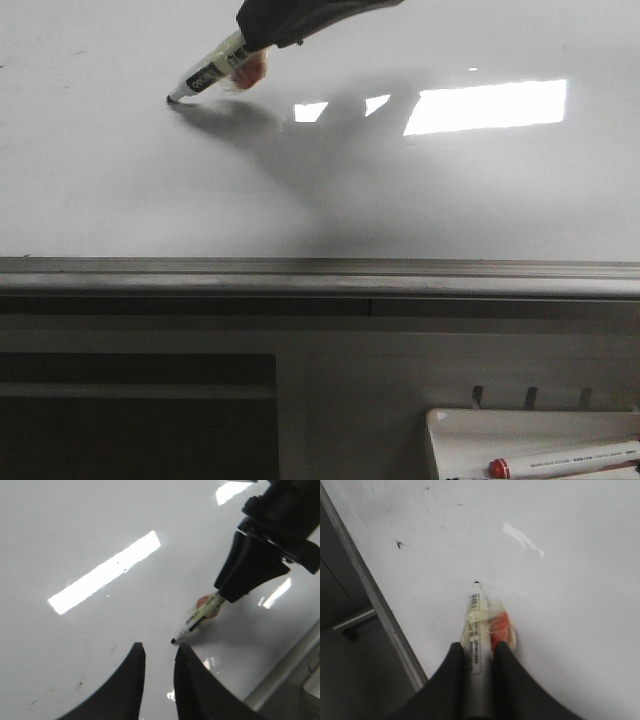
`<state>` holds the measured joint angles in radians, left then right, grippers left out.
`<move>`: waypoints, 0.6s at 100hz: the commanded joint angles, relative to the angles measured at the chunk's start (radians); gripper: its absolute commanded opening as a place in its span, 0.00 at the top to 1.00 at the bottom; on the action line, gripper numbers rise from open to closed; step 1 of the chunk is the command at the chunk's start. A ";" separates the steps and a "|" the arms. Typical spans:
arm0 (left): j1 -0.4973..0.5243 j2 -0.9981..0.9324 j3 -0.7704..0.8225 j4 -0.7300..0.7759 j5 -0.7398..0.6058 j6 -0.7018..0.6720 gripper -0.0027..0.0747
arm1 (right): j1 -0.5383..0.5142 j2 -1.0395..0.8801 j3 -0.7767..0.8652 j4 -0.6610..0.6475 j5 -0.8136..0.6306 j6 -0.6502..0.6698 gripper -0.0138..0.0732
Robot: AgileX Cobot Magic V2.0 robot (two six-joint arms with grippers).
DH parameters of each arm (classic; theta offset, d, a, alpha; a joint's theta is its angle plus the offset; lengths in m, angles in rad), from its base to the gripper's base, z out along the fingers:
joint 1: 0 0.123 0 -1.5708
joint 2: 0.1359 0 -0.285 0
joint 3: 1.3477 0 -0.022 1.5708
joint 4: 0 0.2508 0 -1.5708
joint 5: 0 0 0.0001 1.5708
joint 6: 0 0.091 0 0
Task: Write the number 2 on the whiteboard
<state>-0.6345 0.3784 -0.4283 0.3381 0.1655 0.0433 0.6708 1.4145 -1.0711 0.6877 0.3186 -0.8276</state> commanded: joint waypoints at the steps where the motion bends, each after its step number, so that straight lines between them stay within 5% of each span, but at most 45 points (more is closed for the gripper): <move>1: 0.049 0.005 -0.029 -0.016 -0.108 -0.026 0.80 | -0.018 -0.017 -0.044 0.003 -0.052 0.002 0.92; 23: 0.113 0.005 -0.029 -0.045 -0.150 -0.026 0.80 | -0.101 -0.043 -0.062 0.003 -0.038 0.002 0.92; 60: 0.116 0.005 -0.029 -0.050 -0.152 -0.026 0.80 | -0.163 -0.094 -0.020 -0.045 0.220 0.081 0.90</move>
<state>-0.5222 0.3784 -0.4283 0.3012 0.0911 0.0310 0.5077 1.3429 -1.0911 0.6574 0.5265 -0.7622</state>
